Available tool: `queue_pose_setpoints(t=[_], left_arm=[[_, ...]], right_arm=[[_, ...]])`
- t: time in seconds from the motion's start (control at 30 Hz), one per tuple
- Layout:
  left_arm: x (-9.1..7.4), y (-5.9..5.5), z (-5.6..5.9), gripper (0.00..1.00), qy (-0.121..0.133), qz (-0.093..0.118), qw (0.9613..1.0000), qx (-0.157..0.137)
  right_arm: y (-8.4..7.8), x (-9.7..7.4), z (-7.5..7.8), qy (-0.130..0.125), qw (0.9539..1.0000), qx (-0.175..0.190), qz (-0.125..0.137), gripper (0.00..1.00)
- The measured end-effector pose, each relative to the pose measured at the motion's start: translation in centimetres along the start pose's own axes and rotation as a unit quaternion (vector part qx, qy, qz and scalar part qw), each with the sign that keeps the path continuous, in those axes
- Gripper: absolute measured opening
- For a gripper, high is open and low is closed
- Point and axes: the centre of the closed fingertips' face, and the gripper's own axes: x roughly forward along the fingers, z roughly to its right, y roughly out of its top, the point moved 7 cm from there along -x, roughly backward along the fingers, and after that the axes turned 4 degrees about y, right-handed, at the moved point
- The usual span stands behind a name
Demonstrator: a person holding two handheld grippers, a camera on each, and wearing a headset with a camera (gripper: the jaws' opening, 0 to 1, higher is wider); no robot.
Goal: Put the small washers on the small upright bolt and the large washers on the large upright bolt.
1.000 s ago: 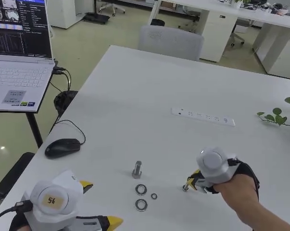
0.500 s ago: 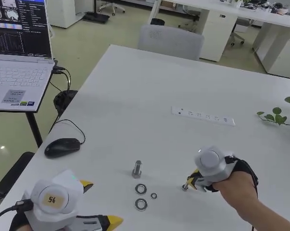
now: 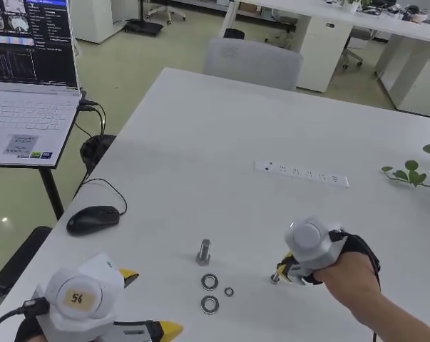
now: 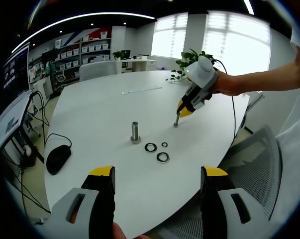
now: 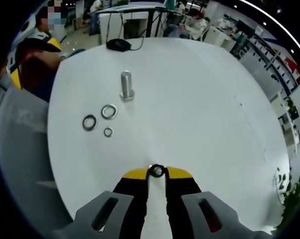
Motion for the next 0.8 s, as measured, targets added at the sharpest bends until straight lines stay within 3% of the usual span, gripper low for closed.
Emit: queue_pose_setpoints(t=[0.8], left_arm=[[0.3,-0.2,-0.1,0.69,-0.002,-0.004,1.0000,-0.002]], right_arm=[[-0.9,2.5,-0.2,0.021,0.9994,-0.005,-0.026,0.13]])
